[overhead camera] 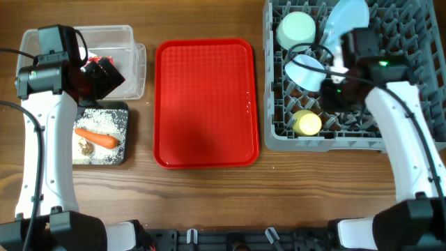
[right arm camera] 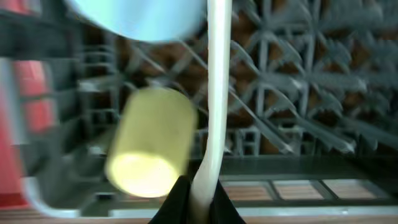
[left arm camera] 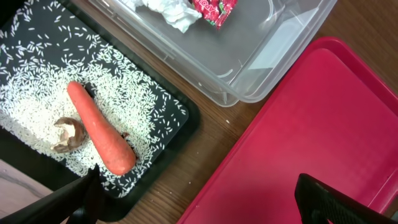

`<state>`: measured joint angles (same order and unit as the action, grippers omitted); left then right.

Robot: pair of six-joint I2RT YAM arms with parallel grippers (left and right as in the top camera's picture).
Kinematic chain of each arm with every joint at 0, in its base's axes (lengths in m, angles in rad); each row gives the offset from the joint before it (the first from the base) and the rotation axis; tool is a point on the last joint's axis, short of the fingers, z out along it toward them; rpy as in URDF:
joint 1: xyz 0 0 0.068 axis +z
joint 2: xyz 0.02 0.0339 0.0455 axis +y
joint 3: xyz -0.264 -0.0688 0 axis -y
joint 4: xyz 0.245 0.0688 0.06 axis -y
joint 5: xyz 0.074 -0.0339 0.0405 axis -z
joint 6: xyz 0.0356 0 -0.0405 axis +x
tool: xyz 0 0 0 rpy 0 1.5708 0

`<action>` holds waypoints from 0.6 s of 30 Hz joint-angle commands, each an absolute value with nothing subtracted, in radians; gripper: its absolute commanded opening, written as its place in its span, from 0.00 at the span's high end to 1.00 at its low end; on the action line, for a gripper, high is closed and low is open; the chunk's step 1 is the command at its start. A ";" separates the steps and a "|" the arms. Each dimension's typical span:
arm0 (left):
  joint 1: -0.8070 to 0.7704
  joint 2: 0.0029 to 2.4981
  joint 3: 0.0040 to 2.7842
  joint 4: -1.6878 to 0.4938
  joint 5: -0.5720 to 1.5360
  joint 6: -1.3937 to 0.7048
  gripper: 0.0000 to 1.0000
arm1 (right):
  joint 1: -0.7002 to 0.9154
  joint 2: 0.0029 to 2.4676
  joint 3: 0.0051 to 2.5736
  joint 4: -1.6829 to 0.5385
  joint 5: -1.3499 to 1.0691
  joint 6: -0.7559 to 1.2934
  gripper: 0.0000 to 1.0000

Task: Sort waste into correct bins and load items into the dishwasher rack
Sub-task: 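Carry the white spoon to the dish rack and insert it upright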

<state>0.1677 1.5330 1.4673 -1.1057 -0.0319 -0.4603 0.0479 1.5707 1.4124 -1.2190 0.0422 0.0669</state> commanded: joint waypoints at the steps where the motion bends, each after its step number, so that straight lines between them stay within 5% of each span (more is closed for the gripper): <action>1: 0.173 1.524 1.472 -1.104 -0.042 -0.452 0.00 | -0.042 1.574 1.367 -1.208 -0.009 0.023 0.93; 3: 0.173 1.524 1.472 -1.104 -0.042 -0.452 0.00 | -0.060 1.574 1.330 -1.161 -0.004 -0.009 0.78; 7: 0.173 1.524 1.472 -1.104 -0.042 -0.452 0.00 | -0.060 1.581 1.280 -1.103 0.060 -0.015 0.69; 9: 0.173 1.524 1.472 -1.104 -0.042 -0.452 0.00 | -0.059 1.580 1.285 -1.103 0.057 0.000 0.51; 11: 0.173 1.524 1.472 -1.104 -0.042 -0.452 0.00 | -0.055 1.569 1.349 -1.193 -0.025 -0.012 0.48; 12: 0.173 1.524 1.472 -1.104 -0.042 -0.452 0.00 | -0.047 1.552 1.387 -1.243 -0.057 -0.051 0.38; 13: 0.173 1.524 1.472 -1.104 -0.042 -0.452 0.00 | -0.030 1.517 1.437 -1.295 -0.063 -0.055 0.00; 16: 0.173 1.524 1.472 -1.104 -0.042 -0.452 0.00 | 0.027 1.338 1.576 -1.379 -0.215 -0.001 0.00; 17: 0.173 1.524 1.472 -1.104 -0.042 -0.452 0.00 | 0.032 1.297 1.581 -1.362 -0.325 0.112 0.00; 18: 0.173 1.524 1.472 -1.104 -0.042 -0.452 0.00 | 0.036 1.228 1.580 -1.312 -0.533 0.503 0.00</action>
<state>0.1677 1.5330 1.4673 -1.1057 -0.0322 -0.4603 0.0277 1.3369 1.5608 -1.3636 -0.1726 0.0143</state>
